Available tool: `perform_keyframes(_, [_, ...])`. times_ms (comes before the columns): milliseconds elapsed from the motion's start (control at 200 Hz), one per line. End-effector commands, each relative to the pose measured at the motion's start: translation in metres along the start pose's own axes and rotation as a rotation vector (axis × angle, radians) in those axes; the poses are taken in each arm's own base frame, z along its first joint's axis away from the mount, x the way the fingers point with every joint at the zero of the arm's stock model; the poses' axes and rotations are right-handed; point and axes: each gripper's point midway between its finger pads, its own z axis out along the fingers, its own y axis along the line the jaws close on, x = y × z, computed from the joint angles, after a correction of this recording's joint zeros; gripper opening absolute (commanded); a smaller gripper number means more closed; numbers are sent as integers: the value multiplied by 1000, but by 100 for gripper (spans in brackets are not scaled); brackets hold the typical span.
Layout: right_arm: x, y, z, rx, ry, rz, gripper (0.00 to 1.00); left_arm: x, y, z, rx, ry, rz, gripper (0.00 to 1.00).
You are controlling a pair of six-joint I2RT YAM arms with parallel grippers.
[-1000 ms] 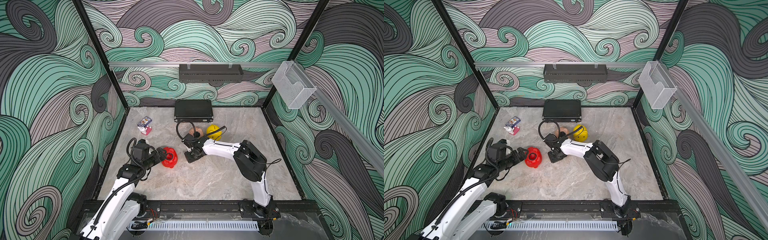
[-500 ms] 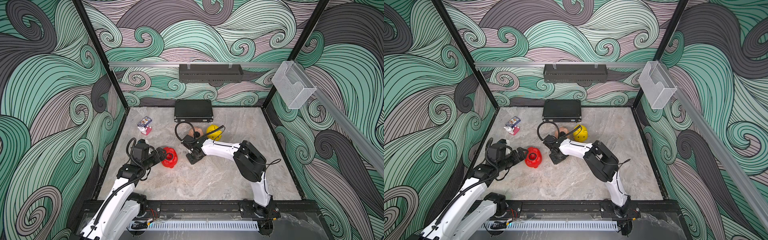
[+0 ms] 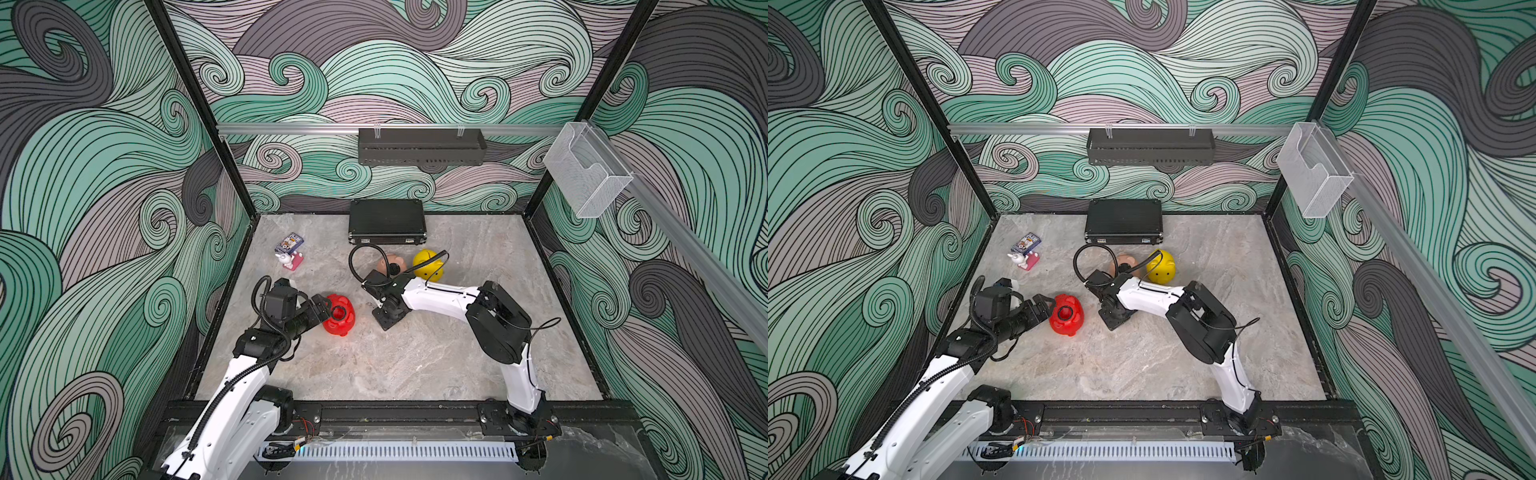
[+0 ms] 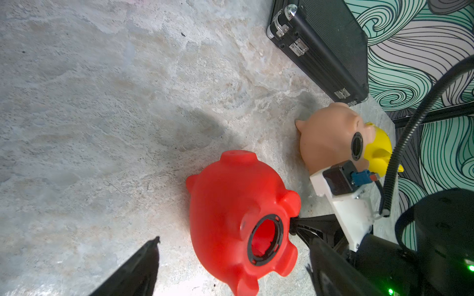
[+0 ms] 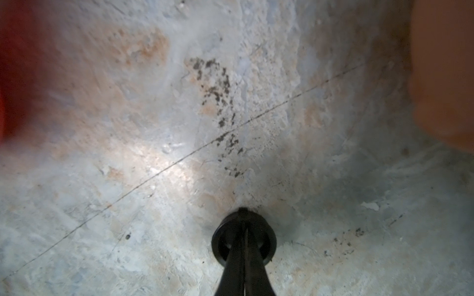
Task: Close piggy banks
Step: Move the knob to the center of the board, then pick up the knob at the center of the board.
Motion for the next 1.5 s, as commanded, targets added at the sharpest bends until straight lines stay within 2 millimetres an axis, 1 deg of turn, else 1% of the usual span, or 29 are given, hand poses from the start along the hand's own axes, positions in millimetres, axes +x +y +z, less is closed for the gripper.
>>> perform_keyframes(0, [28, -5, 15, 34, 118, -51, 0, -3, 0, -4, -1, -10, 9, 91])
perform_keyframes(255, [24, -4, 11, 28, 103, -69, 0, -4, 2, -6, -4, -19, 3, 91])
perform_keyframes(405, [18, -3, 5, 16, 59, -73, 0, -4, 3, -5, -8, -23, -1, 91])
perform_keyframes(555, [12, -1, -4, 2, 25, -90, 0, -2, 7, -4, -14, -21, -8, 91])
perform_keyframes(901, [3, 1, -28, -22, -49, -102, 0, -7, 8, -8, -22, -45, -20, 91])
perform_keyframes(1006, [-1, 3, -40, -35, -79, -108, 0, -9, 9, -11, -28, -54, -22, 91])
perform_keyframes(1111, [-5, 9, -54, -77, -116, -140, 0, -10, 9, -12, -25, -63, -25, 91])
perform_keyframes(1261, [-14, 14, -80, -112, -188, -181, 0, -10, 12, -8, -39, -60, -32, 91])
perform_keyframes(1366, [-20, 25, -100, -172, -248, -237, 0, -10, 15, -3, -55, -51, -37, 91])
perform_keyframes(1496, [-30, 36, -123, -230, -343, -330, 0, -14, 11, 0, -39, -52, -50, 91])
